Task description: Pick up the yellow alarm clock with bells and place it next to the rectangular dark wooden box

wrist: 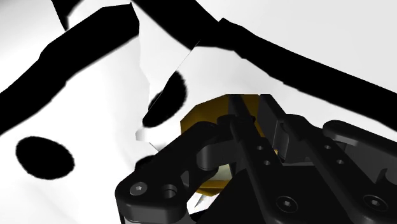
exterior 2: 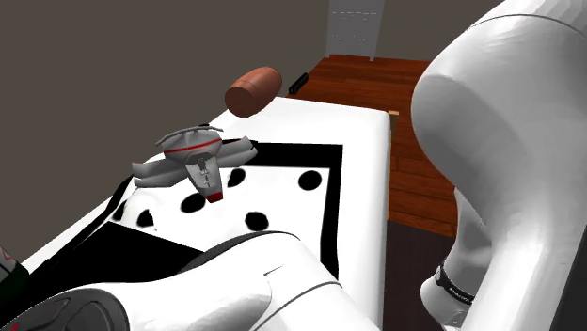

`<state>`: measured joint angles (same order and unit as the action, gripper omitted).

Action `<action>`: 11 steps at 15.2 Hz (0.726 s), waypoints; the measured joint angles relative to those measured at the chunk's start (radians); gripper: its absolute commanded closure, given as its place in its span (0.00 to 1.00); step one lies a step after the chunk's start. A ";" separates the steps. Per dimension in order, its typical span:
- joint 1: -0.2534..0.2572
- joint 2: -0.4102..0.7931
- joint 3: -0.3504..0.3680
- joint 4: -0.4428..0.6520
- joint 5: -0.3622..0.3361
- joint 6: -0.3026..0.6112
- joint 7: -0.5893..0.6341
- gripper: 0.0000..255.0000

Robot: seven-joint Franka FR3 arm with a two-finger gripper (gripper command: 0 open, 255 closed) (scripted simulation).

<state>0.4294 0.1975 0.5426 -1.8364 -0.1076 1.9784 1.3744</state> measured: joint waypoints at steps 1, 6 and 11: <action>0.000 0.002 0.000 -0.009 -0.002 0.011 0.001 1.00; 0.006 0.027 -0.003 -0.050 -0.018 0.073 0.015 1.00; 0.009 0.057 -0.010 -0.079 -0.038 0.128 0.025 1.00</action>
<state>0.4387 0.2540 0.5330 -1.9156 -0.1457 2.1066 1.3998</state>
